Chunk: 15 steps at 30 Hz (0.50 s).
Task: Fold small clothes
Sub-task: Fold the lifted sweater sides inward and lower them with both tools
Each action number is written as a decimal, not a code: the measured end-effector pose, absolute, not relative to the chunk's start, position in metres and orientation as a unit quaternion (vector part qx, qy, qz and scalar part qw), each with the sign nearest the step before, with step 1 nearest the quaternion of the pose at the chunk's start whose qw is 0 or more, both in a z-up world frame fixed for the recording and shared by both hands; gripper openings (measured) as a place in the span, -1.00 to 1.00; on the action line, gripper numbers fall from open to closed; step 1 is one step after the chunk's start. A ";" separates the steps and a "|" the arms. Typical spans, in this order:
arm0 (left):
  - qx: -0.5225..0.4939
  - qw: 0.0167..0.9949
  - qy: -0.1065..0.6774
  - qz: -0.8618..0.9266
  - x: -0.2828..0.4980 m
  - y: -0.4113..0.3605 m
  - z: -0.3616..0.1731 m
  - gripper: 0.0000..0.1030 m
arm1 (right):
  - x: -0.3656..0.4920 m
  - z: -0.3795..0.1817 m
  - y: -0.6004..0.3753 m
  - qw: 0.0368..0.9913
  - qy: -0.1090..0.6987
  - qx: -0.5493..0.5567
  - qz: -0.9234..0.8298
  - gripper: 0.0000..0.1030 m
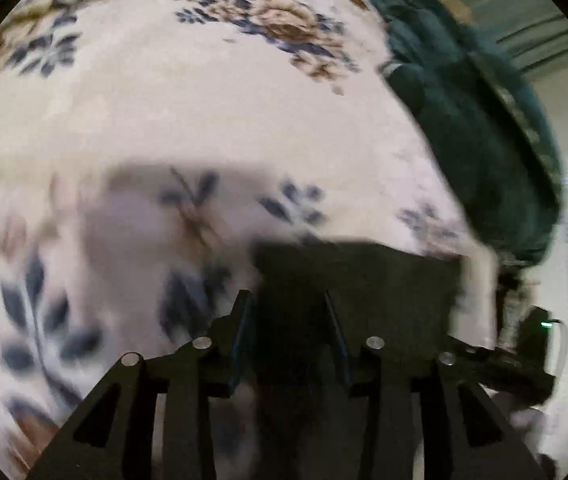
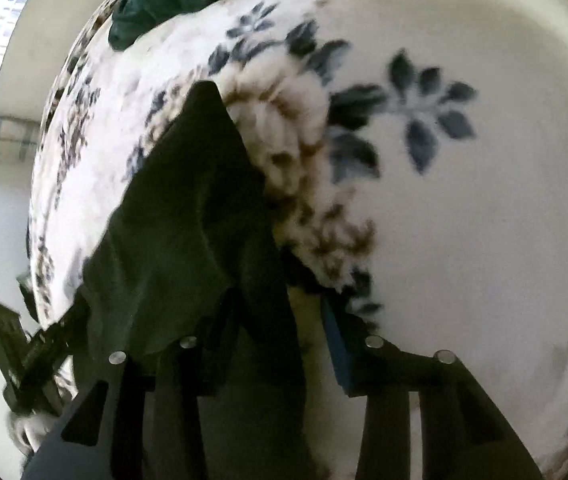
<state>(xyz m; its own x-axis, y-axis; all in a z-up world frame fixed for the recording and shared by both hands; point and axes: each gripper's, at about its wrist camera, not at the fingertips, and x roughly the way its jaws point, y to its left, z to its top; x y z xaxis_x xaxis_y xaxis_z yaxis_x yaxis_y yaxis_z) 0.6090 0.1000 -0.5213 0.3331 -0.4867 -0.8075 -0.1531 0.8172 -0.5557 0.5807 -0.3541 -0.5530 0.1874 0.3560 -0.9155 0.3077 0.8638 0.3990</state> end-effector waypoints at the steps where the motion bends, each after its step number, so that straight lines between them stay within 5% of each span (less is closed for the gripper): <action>1: -0.289 0.754 0.576 -0.125 0.599 0.096 -0.519 -0.14 | 0.574 -0.545 -0.354 0.721 0.638 0.268 0.022 -0.15; 4: -0.254 0.750 0.597 -0.131 0.572 0.082 -0.526 -0.23 | 0.541 -0.532 -0.351 0.709 0.649 0.272 0.040 -0.13; 5: -0.239 0.757 0.596 -0.124 0.565 0.079 -0.529 -0.78 | 0.531 -0.532 -0.350 0.704 0.653 0.275 0.045 -0.12; 8: -0.218 0.779 0.577 -0.113 0.558 0.080 -0.529 -0.89 | 0.500 -0.546 -0.340 0.673 0.679 0.287 0.055 -0.12; 9: -0.211 0.784 0.573 -0.109 0.561 0.081 -0.527 -0.90 | 0.490 -0.553 -0.337 0.662 0.689 0.290 0.053 -0.24; 10: -0.205 0.786 0.573 -0.102 0.565 0.086 -0.527 -0.90 | 0.481 -0.558 -0.335 0.660 0.691 0.293 0.051 -0.61; 15: -0.199 0.778 0.585 -0.110 0.569 0.095 -0.524 -0.82 | 0.475 -0.558 -0.334 0.688 0.670 0.277 0.018 -0.78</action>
<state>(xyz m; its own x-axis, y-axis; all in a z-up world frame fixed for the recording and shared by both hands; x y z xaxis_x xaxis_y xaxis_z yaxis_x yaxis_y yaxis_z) 0.5689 0.0953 -0.5244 0.2907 -0.4045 -0.8671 -0.0618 0.8964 -0.4389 0.4747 -0.3338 -0.5583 0.1016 0.3961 -0.9126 0.3471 0.8455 0.4057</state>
